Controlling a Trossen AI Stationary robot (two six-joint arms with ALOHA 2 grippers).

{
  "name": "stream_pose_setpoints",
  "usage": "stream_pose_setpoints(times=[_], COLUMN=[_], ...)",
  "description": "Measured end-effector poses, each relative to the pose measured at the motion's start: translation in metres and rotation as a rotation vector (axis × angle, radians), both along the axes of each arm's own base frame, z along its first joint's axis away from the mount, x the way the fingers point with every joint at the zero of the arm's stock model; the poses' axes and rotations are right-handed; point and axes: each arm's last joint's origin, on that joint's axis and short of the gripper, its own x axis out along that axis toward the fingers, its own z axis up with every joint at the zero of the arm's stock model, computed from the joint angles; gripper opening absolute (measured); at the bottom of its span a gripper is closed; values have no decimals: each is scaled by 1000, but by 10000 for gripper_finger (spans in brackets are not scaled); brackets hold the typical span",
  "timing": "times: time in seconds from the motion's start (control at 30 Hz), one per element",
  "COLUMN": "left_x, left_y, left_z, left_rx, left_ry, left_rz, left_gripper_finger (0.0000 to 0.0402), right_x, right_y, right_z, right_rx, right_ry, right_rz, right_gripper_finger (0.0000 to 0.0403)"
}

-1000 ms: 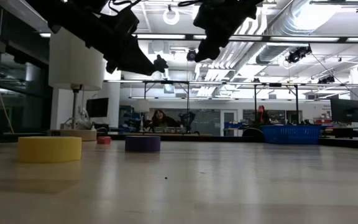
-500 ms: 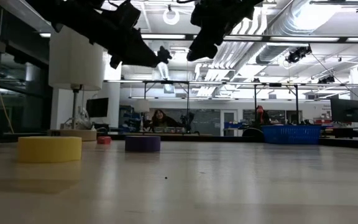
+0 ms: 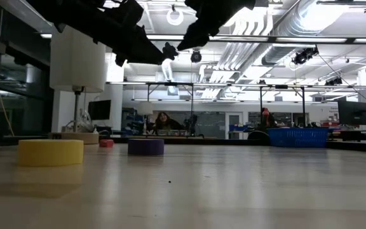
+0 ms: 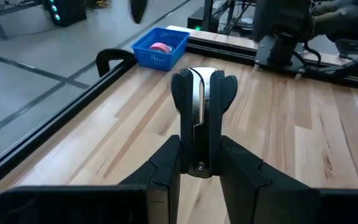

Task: Pick and place Stapler, Stapler remover, tape
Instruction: Put the black staple remover into the black bin

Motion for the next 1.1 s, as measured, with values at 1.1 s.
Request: stream_pose_setpoints(times=[1.1], left_x=[1], left_y=[-3], left_z=[-1], left_rx=[43], left_ry=[30], left_rz=[-120], left_gripper_finger=[77], right_x=[32], right_y=[32], right_z=[-29], right_rx=[17], right_ry=[65], right_rz=[-24], right_gripper_finger=[218])
